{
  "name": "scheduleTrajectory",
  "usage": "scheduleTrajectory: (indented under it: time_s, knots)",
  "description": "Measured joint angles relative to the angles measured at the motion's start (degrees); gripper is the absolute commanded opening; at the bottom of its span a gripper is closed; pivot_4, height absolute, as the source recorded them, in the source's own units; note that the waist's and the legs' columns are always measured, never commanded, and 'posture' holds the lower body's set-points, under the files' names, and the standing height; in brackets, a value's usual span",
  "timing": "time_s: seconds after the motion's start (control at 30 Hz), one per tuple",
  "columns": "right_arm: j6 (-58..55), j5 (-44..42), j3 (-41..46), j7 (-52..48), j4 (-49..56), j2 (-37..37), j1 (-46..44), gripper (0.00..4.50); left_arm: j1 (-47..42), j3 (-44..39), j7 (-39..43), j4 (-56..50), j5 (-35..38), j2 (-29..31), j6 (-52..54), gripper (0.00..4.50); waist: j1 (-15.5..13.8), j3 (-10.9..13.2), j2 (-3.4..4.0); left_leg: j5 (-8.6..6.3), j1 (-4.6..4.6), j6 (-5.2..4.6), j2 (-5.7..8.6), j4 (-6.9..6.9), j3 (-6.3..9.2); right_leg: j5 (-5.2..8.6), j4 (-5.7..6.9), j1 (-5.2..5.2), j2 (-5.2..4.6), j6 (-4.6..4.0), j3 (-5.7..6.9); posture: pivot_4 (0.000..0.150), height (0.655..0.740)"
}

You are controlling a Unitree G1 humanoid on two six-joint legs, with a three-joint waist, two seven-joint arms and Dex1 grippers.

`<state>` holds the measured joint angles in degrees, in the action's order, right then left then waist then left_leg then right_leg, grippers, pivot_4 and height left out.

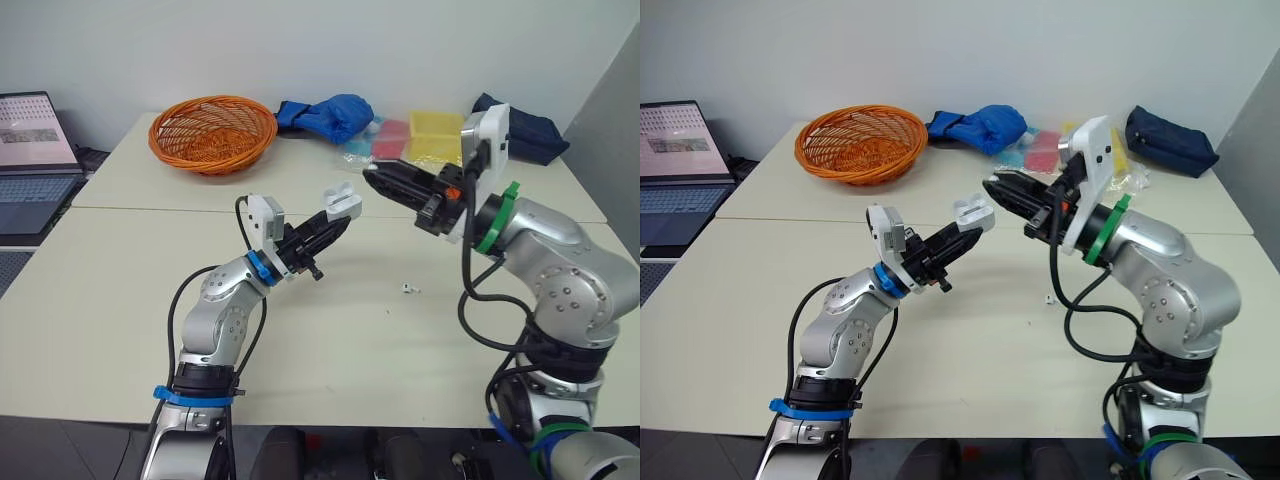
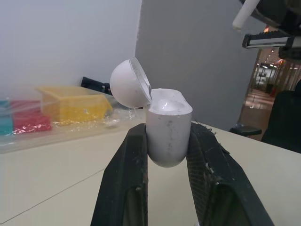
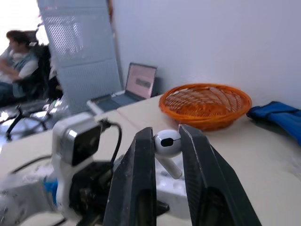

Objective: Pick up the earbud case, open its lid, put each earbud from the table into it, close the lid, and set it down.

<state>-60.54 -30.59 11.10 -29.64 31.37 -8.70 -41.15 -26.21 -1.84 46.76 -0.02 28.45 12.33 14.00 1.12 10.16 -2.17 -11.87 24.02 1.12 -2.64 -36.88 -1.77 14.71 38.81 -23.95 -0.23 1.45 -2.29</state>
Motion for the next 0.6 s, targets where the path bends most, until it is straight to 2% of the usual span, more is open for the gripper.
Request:
scheduleTrajectory:
  time_s: [0.13,0.3,0.6]
  knots:
    - [6.2,1.6,-6.7,3.0,-0.8,3.0,3.8,0.39,-1.8,0.6,0.1,0.8,-0.5,-1.2,-1.2,0.76,0.2,0.0,0.00,0.00,0.19,0.00,0.04,-0.06,-0.05,-0.03,-0.03,-0.14,0.00,0.12,-0.01,0.150,0.7400]
    - [11.3,2.4,-8.4,6.1,-3.5,4.4,4.0,0.39,-2.0,1.3,0.3,0.8,-0.4,-1.2,-1.5,0.76,0.6,0.0,0.00,0.01,0.15,-0.01,0.04,-0.06,-0.04,-0.02,0.03,-0.15,0.20,0.10,0.02,0.150,0.7400]
    - [13.2,2.8,-12.6,6.6,-4.5,1.7,6.2,0.39,-2.9,1.4,0.6,0.8,-0.4,-0.9,-1.5,0.76,0.6,0.0,0.00,0.00,0.15,-0.01,-0.04,-0.02,-0.03,0.03,0.06,-0.15,0.32,-0.02,0.00,0.150,0.7400]
